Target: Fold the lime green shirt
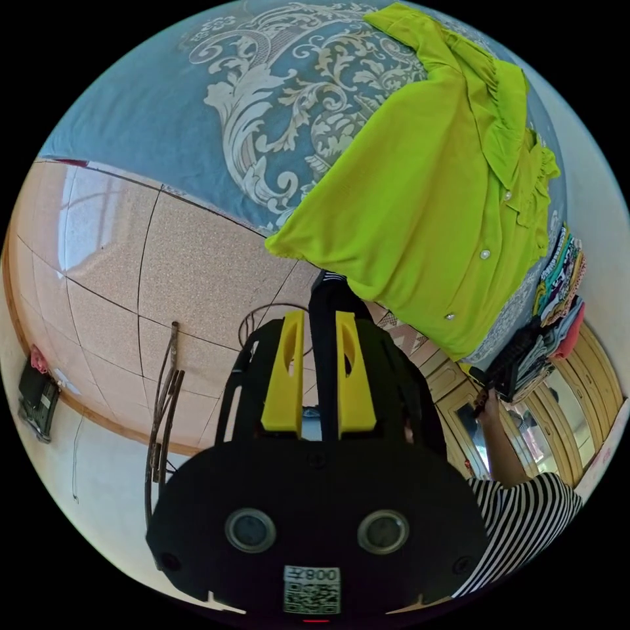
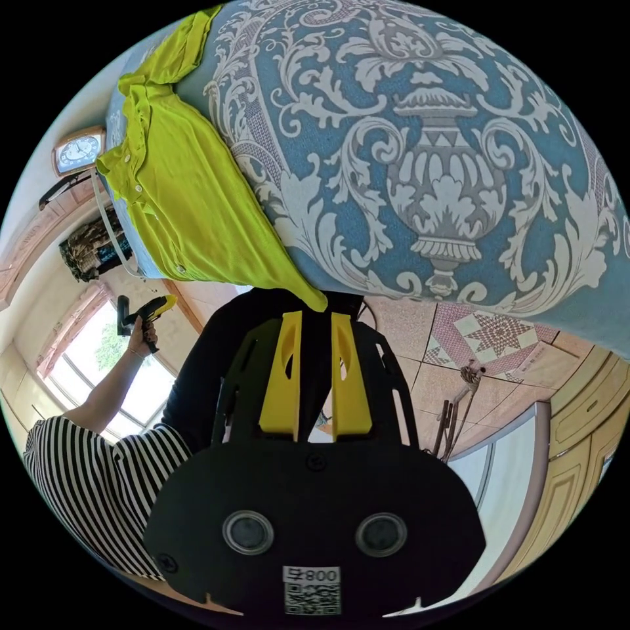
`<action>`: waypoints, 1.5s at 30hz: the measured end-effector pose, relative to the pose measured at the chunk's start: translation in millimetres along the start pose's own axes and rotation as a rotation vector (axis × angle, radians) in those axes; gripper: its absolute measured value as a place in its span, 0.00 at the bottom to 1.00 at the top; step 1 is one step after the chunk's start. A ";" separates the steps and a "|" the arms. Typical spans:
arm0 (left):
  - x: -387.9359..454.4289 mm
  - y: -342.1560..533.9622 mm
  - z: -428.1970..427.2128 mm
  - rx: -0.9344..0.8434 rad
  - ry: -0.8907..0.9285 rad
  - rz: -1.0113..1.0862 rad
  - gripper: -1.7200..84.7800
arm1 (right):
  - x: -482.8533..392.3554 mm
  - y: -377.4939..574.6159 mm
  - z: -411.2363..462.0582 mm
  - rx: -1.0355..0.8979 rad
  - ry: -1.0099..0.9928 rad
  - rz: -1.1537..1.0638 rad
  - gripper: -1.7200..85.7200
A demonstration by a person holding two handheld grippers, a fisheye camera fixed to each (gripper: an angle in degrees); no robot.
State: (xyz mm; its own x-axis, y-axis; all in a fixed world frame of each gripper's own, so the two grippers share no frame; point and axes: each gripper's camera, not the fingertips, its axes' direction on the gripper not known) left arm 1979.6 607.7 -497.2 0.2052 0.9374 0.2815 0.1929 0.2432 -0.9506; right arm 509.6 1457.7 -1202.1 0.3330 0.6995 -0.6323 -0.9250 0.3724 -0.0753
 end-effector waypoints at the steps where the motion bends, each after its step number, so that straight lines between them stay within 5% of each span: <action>1: -3.9 -1.5 -2.5 -0.002 -0.017 0.018 0.12 | 7.0 3.6 -1.0 0.012 -0.006 -0.006 0.11; 26: -80.8 30.3 -10.6 0.090 -0.062 0.360 0.06 | 102.9 81.3 76.6 0.292 -0.091 -0.200 0.11; 45: -119.2 225.5 -51.7 0.409 0.416 0.613 0.02 | 59.0 202.8 145.2 0.483 -0.268 -0.405 0.03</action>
State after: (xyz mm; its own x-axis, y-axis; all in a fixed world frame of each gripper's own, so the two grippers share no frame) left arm 2048.3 537.9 -738.4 0.5119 0.7844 -0.3503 -0.4139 -0.1321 -0.9007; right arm 368.2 1663.0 -1142.7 0.7266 0.5515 -0.4097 -0.5536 0.8231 0.1262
